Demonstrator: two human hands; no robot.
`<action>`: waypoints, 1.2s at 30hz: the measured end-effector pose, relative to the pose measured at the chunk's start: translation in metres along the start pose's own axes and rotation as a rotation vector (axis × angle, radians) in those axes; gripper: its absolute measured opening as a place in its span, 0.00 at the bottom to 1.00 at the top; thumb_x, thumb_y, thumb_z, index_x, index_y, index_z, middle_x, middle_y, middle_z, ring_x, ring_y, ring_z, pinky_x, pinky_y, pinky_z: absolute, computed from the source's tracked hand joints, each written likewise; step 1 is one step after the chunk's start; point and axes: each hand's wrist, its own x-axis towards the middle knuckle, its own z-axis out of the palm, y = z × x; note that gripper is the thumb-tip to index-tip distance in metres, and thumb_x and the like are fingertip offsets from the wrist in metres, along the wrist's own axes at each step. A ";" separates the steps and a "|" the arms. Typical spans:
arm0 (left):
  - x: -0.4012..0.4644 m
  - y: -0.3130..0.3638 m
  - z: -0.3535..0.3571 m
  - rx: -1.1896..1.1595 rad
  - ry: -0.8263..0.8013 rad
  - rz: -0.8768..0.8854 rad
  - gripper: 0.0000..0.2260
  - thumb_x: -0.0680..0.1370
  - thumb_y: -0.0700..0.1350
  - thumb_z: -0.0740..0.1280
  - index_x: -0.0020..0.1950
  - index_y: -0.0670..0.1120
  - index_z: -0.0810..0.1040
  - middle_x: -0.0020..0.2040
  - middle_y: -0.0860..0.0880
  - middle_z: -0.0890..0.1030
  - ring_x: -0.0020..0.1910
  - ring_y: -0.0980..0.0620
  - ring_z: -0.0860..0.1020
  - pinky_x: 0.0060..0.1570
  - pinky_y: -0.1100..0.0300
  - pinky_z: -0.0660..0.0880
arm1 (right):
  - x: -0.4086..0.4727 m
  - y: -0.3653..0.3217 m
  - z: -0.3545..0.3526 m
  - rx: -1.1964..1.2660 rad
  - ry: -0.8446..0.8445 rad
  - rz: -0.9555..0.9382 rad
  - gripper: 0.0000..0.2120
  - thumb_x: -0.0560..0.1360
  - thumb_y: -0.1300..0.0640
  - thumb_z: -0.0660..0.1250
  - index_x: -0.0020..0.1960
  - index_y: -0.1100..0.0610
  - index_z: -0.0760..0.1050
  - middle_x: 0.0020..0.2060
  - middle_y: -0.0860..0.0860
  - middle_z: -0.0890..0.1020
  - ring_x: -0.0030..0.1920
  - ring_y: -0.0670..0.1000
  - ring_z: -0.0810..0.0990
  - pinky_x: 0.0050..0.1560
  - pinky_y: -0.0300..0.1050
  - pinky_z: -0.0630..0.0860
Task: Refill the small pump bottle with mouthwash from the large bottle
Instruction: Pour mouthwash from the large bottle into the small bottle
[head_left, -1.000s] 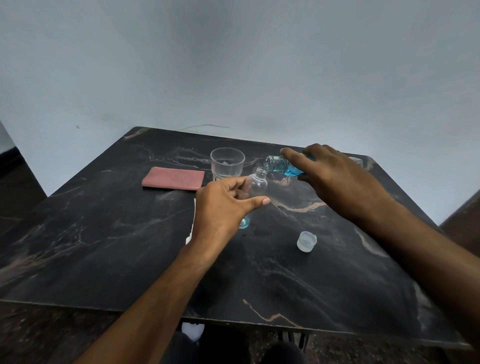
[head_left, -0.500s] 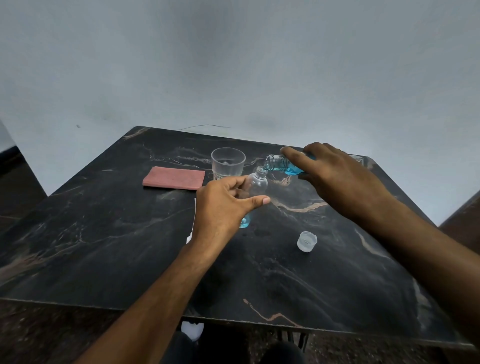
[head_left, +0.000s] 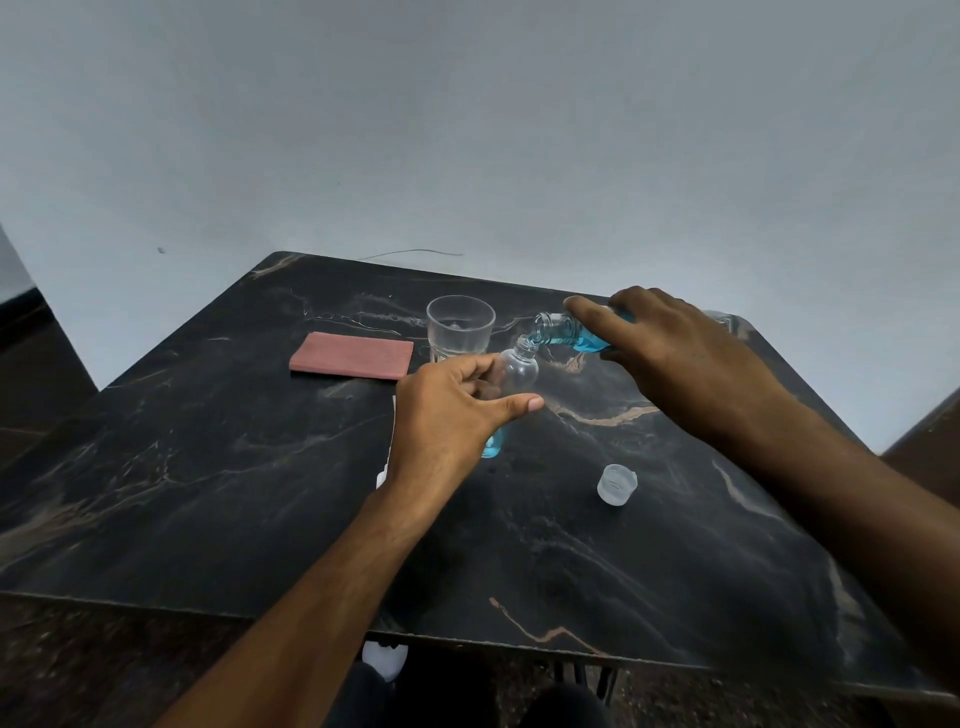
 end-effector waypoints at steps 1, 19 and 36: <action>0.000 0.000 0.000 -0.001 -0.003 0.004 0.24 0.62 0.46 0.84 0.57 0.48 0.86 0.38 0.66 0.84 0.42 0.66 0.85 0.42 0.71 0.80 | 0.000 0.000 0.000 -0.002 -0.001 -0.003 0.37 0.73 0.69 0.71 0.76 0.51 0.60 0.54 0.59 0.76 0.49 0.60 0.76 0.42 0.52 0.76; 0.001 -0.001 0.000 -0.009 -0.004 0.002 0.26 0.62 0.47 0.84 0.58 0.46 0.86 0.37 0.66 0.84 0.42 0.67 0.85 0.42 0.73 0.79 | 0.001 -0.001 -0.004 -0.019 -0.021 -0.002 0.38 0.72 0.69 0.73 0.76 0.51 0.60 0.55 0.59 0.76 0.49 0.59 0.76 0.42 0.50 0.74; -0.001 0.003 0.000 -0.020 -0.008 -0.015 0.27 0.61 0.48 0.84 0.59 0.48 0.86 0.40 0.65 0.85 0.44 0.67 0.85 0.43 0.73 0.79 | 0.001 0.000 -0.007 -0.021 -0.016 -0.009 0.37 0.72 0.66 0.74 0.76 0.52 0.62 0.55 0.60 0.77 0.50 0.59 0.77 0.43 0.49 0.74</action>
